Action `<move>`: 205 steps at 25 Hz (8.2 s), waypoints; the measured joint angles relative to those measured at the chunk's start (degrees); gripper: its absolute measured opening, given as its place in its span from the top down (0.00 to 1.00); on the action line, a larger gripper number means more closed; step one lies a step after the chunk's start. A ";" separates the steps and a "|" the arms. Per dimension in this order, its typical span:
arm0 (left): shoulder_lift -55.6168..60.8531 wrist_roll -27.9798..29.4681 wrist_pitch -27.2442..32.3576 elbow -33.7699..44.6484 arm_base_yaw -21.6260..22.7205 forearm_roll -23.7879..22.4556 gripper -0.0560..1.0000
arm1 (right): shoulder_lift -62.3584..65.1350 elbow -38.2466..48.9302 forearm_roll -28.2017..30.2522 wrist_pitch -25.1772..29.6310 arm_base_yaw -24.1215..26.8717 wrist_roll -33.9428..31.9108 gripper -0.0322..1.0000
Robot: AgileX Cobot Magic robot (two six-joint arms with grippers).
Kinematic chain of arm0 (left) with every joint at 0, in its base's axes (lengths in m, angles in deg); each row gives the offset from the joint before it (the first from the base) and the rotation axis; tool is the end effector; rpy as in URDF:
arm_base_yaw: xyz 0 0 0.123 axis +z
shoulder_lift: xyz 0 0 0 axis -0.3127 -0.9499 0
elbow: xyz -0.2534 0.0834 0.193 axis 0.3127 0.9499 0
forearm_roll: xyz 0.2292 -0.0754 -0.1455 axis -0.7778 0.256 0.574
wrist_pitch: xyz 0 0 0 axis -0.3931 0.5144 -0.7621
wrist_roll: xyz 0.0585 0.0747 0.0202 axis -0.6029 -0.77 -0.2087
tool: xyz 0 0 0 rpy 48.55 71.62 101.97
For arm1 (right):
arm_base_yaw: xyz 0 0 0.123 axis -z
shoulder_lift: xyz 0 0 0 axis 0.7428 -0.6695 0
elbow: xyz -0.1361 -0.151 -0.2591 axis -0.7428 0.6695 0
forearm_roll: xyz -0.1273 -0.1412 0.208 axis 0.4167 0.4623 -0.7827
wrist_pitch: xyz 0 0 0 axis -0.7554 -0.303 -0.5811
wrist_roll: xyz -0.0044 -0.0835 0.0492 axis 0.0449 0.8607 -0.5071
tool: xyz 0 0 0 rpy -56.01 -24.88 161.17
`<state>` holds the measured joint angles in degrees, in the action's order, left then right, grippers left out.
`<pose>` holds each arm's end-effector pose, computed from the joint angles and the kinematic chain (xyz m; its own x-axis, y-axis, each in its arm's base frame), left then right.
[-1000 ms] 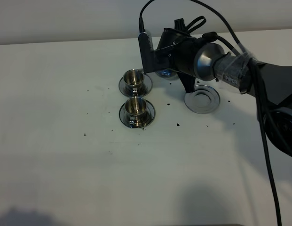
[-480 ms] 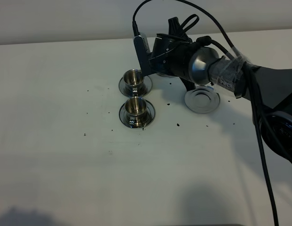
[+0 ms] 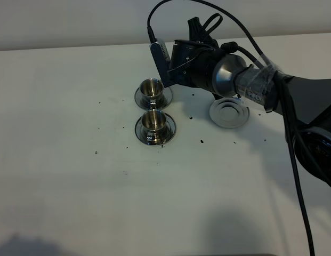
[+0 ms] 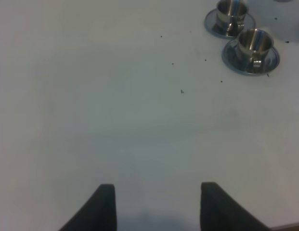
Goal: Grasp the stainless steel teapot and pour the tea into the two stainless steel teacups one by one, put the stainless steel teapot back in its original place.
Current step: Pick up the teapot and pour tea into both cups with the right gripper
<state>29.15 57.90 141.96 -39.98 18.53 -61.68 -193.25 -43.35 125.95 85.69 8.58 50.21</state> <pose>-0.0186 -0.0102 0.2923 -0.4380 0.0654 -0.8966 0.1181 0.9929 0.0147 0.4794 0.3129 0.1835 0.0438 -0.9268 0.3730 -0.6585 -0.3075 -0.6869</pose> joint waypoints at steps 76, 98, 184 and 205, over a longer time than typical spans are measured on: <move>0.00 -0.01 0.00 0.00 0.00 0.00 0.54 | 0.00 0.00 10.97 -4.10 -0.70 3.62 0.80; 0.00 -0.01 0.00 0.00 0.00 0.00 0.54 | 0.00 -10.48 -18.75 12.17 -0.82 -8.20 0.80; 0.00 0.05 0.00 0.00 0.00 0.05 0.54 | 11.06 17.31 -1.46 7.53 -8.82 -6.42 0.80; 0.00 0.05 0.00 0.00 0.00 0.05 0.54 | 11.06 17.31 5.51 6.83 -8.82 -0.35 0.80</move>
<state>29.15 57.94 141.96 -39.98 18.53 -61.63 -182.19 -26.04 131.46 92.52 -0.24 49.87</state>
